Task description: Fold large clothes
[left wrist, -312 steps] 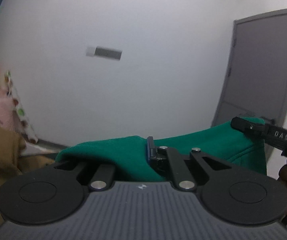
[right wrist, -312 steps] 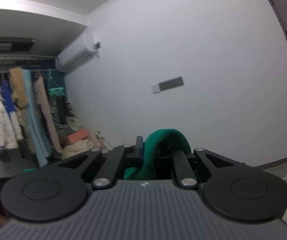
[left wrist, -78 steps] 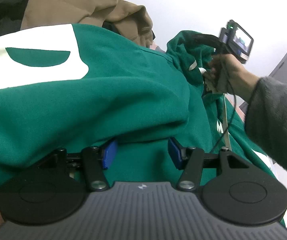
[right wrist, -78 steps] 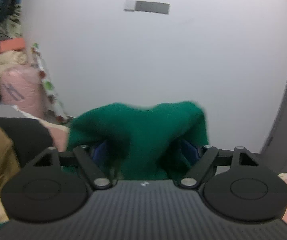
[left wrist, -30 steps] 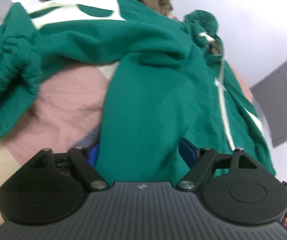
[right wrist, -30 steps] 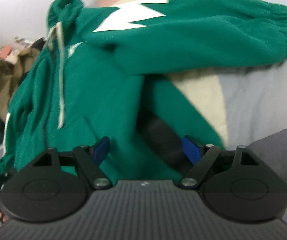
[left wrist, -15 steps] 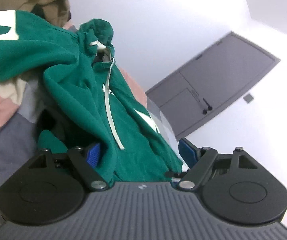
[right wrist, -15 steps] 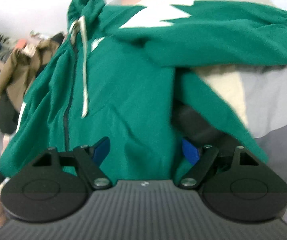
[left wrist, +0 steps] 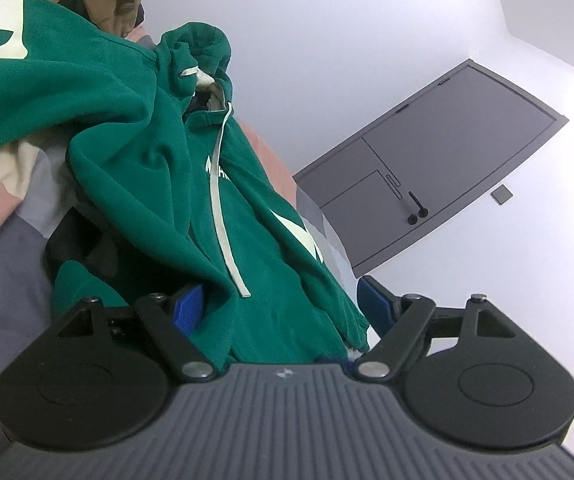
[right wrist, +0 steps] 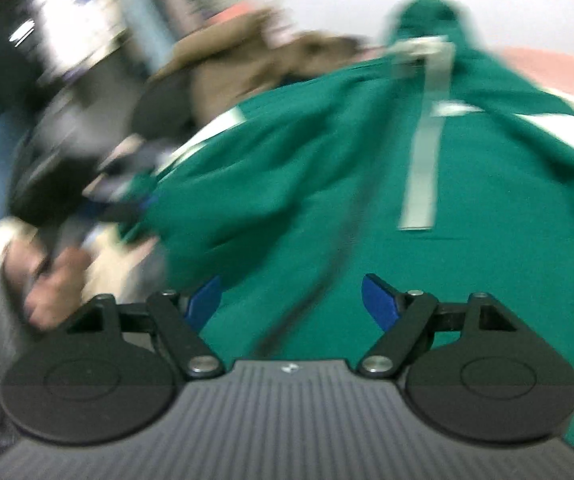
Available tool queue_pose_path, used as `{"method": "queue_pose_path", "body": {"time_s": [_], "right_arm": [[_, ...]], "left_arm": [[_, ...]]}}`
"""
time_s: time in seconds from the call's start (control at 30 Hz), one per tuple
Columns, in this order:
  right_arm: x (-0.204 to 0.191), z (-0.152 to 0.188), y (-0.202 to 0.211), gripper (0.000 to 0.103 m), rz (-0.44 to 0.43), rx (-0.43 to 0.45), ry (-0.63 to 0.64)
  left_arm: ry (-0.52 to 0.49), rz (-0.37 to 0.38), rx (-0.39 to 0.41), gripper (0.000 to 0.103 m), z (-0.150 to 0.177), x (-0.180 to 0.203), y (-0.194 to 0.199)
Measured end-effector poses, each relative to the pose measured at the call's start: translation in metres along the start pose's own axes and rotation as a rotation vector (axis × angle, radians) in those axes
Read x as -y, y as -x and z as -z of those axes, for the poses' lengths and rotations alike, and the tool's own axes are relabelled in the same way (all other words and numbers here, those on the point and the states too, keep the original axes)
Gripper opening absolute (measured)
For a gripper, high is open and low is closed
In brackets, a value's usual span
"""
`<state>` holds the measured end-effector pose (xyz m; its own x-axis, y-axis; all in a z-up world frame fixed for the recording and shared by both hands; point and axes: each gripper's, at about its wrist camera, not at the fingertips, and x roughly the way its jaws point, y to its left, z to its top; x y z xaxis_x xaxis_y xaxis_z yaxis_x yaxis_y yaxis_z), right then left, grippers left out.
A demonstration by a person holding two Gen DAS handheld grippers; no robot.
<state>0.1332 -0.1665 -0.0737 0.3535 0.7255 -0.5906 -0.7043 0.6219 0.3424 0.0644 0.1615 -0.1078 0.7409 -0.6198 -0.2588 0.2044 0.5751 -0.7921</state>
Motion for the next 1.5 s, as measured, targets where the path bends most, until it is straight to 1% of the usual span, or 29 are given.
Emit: {"method": "queue_pose_path", "body": {"time_s": [0.03, 0.07, 0.1, 0.13, 0.17, 0.2, 0.23, 0.27, 0.3, 0.33, 0.37, 0.4, 0.47, 0.57, 0.67, 0.77, 0.87, 0.93, 1.07, 1.17, 1.2, 1.23, 1.27, 1.3, 1.33, 1.37, 1.43, 1.47, 1.5], "right_arm": [[-0.015, 0.001, -0.011, 0.079, -0.043, -0.023, 0.06], [-0.026, 0.001, -0.017, 0.079, -0.065, -0.039, 0.108], [-0.039, 0.001, -0.025, 0.078, -0.08, -0.058, 0.173], [-0.048, 0.004, -0.032, 0.078, -0.077, -0.075, 0.241], [-0.057, 0.008, -0.041, 0.071, -0.054, -0.097, 0.324], [-0.064, 0.012, -0.05, 0.06, -0.021, -0.124, 0.397], [-0.067, 0.016, -0.056, 0.055, 0.01, -0.153, 0.454], [-0.068, 0.02, -0.062, 0.045, 0.035, -0.174, 0.508], [-0.068, 0.022, -0.063, 0.032, 0.04, -0.175, 0.532], [-0.065, 0.021, -0.063, 0.026, 0.042, -0.167, 0.533], [-0.06, 0.016, -0.062, 0.022, 0.042, -0.16, 0.509], [-0.053, 0.01, -0.06, 0.018, 0.026, -0.148, 0.457], [-0.04, -0.001, -0.055, 0.016, 0.011, -0.108, 0.363], [-0.01, -0.019, -0.046, 0.015, 0.003, -0.056, 0.203], [0.027, -0.032, -0.047, 0.015, 0.008, -0.022, 0.031], [0.063, -0.032, -0.054, 0.015, 0.015, -0.003, -0.143], [0.089, -0.027, -0.061, 0.015, 0.023, -0.013, -0.276], [0.095, -0.026, -0.063, 0.016, 0.018, -0.011, -0.317], [0.091, -0.023, -0.06, 0.018, 0.019, -0.001, -0.339], [0.086, -0.024, -0.057, 0.018, 0.021, 0.006, -0.34], [0.084, -0.023, -0.056, 0.022, 0.017, 0.007, -0.34], [0.083, -0.023, -0.054, 0.026, 0.018, 0.009, -0.342], [0.081, -0.021, -0.05, 0.036, 0.025, 0.013, -0.349], [0.08, -0.02, -0.045, 0.044, 0.039, 0.018, -0.353], [0.077, -0.018, -0.04, 0.046, 0.065, 0.029, -0.348], [0.074, -0.017, -0.034, 0.047, 0.089, 0.045, -0.336], [0.07, -0.014, -0.022, 0.05, 0.114, 0.07, -0.324], [0.07, -0.013, -0.016, 0.051, 0.127, 0.085, -0.325], [0.07, -0.012, -0.012, 0.053, 0.14, 0.097, -0.327]], "left_arm": [[0.003, 0.002, 0.001, 0.082, 0.0, 0.0, -0.001], [0.004, 0.001, 0.001, 0.082, -0.001, -0.001, -0.002], [0.002, 0.0, 0.003, 0.082, 0.0, -0.001, -0.001], [0.002, -0.001, 0.004, 0.082, -0.001, -0.001, -0.003], [0.002, -0.001, 0.004, 0.082, -0.001, -0.001, -0.002], [0.003, -0.002, 0.006, 0.082, -0.002, -0.002, -0.003], [0.004, -0.003, 0.007, 0.082, -0.002, -0.002, -0.004], [0.003, -0.005, 0.008, 0.082, -0.003, -0.003, -0.004], [0.003, -0.006, 0.012, 0.082, -0.004, -0.003, -0.004], [0.004, -0.007, 0.016, 0.082, -0.004, -0.003, -0.005], [0.004, -0.009, 0.016, 0.082, -0.006, -0.004, -0.005], [0.003, -0.013, 0.017, 0.082, -0.008, -0.005, -0.007], [0.001, -0.028, 0.025, 0.082, -0.012, -0.008, -0.008], [0.01, -0.054, 0.031, 0.083, -0.018, -0.014, -0.012], [0.021, -0.083, 0.026, 0.083, -0.019, -0.02, -0.017], [0.02, -0.079, -0.001, 0.083, -0.016, -0.022, -0.023], [0.008, -0.063, -0.026, 0.083, -0.009, -0.019, -0.025], [-0.019, -0.066, -0.048, 0.083, -0.003, -0.013, -0.025], [-0.137, -0.138, -0.095, 0.084, 0.016, 0.005, -0.028], [-0.162, -0.188, -0.123, 0.082, 0.023, 0.007, -0.039], [-0.164, -0.211, -0.138, 0.081, 0.024, 0.005, -0.043], [-0.168, -0.241, -0.151, 0.075, 0.027, 0.004, -0.048], [-0.169, -0.262, -0.163, 0.07, 0.029, 0.001, -0.05], [-0.161, -0.272, -0.176, 0.06, 0.03, -0.002, -0.052], [-0.15, -0.272, -0.186, 0.048, 0.031, -0.004, -0.055], [-0.144, -0.273, -0.188, 0.043, 0.03, -0.007, -0.055], [-0.129, -0.267, -0.169, 0.027, 0.029, -0.006, -0.051], [-0.107, -0.252, -0.152, 0.023, 0.027, -0.005, -0.046], [-0.079, -0.234, -0.135, 0.019, 0.026, -0.004, -0.039]]}}
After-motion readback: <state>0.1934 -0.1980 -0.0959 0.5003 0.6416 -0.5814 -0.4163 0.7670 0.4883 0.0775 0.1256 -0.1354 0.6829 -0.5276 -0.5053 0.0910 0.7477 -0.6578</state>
